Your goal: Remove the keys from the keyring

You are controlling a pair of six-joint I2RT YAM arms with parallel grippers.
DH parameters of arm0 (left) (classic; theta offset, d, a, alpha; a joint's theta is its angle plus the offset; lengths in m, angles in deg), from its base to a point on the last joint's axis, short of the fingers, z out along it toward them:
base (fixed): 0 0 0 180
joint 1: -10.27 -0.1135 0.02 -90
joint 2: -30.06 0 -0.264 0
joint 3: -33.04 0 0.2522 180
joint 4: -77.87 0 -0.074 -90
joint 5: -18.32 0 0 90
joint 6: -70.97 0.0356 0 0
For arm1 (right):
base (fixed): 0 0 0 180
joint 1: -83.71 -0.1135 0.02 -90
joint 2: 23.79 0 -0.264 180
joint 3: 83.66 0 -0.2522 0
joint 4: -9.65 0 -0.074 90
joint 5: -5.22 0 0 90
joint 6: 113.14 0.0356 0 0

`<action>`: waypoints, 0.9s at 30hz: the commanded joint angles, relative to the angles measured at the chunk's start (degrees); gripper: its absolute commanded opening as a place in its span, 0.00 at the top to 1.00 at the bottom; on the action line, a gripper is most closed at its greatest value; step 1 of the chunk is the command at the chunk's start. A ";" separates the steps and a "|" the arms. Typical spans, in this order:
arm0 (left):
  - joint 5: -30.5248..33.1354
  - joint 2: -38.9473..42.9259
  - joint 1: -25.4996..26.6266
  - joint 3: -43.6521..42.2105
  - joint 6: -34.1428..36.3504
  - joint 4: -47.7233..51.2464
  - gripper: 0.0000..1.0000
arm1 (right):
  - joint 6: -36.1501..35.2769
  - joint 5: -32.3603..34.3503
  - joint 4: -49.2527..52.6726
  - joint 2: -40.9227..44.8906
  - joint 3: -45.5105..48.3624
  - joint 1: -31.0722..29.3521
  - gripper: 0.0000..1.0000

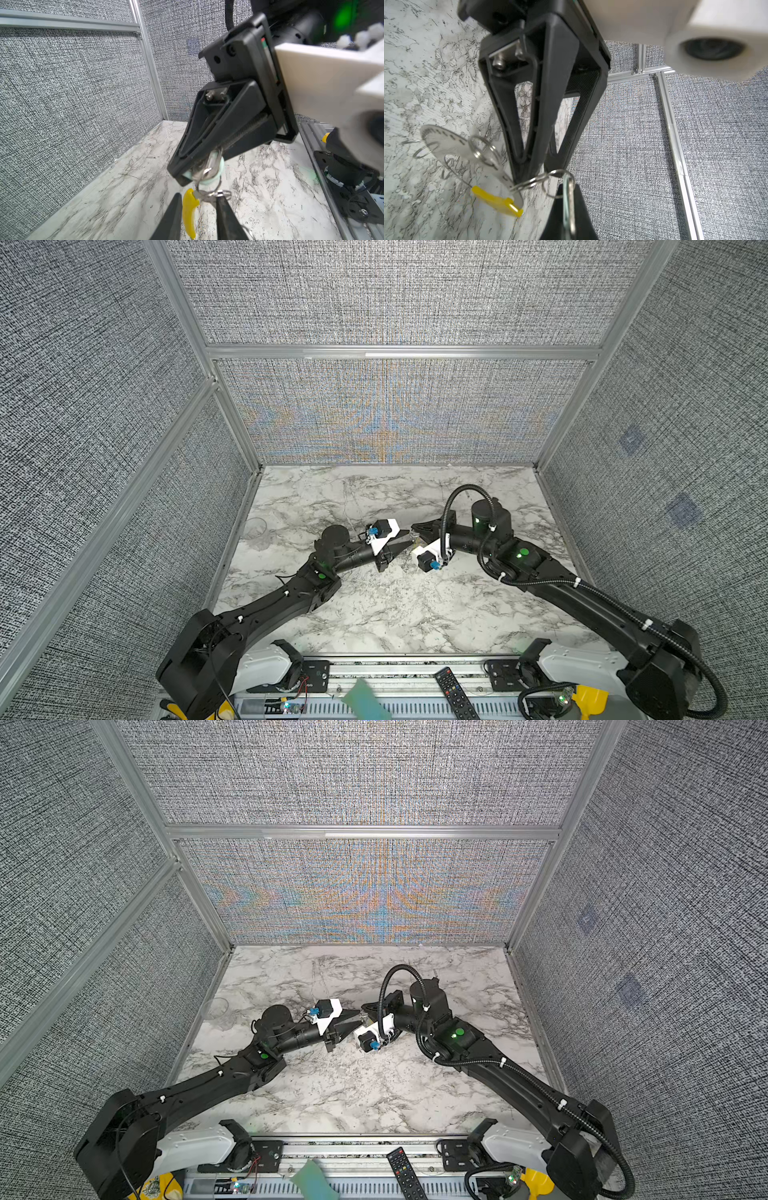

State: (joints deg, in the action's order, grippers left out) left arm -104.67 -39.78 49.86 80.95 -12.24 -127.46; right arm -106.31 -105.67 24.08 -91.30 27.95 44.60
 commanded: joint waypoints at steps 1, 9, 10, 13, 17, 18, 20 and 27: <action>-0.32 0.06 0.05 -0.14 -0.90 -3.22 0.70 | 0.40 -0.54 -2.38 -0.11 -0.45 -0.11 1.00; -0.23 -0.03 0.53 -0.65 -1.31 -4.28 0.75 | 0.76 -1.00 -2.42 -0.52 -1.09 -0.10 1.00; -0.23 -0.03 0.61 -0.67 -1.31 -4.39 0.75 | 0.80 -1.08 -2.42 -0.53 -1.13 -0.09 1.00; -0.30 -0.29 0.71 -0.58 -1.33 -4.23 0.76 | 1.43 -1.65 -2.80 -0.46 -1.33 -0.09 1.00; -0.42 -0.36 0.92 -0.72 -1.51 -4.66 0.80 | 2.21 -2.15 -3.39 -0.17 -1.17 -0.10 1.00; -0.48 -0.42 0.89 -0.74 -1.57 -4.68 0.80 | 2.27 -2.17 -3.48 -0.09 -1.09 -0.12 1.00; -0.70 -0.75 1.02 -0.45 -1.60 -4.77 0.83 | 2.47 -2.25 -3.69 0.17 -0.91 -0.09 1.00; -0.59 -1.02 1.01 -0.18 -1.34 -5.16 0.87 | 2.68 -2.15 -3.39 0.61 -0.74 -0.09 1.00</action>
State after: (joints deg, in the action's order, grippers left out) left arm -104.85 -40.70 50.93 80.31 -13.44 -130.37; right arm -104.19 -106.74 22.40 -90.97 27.17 44.49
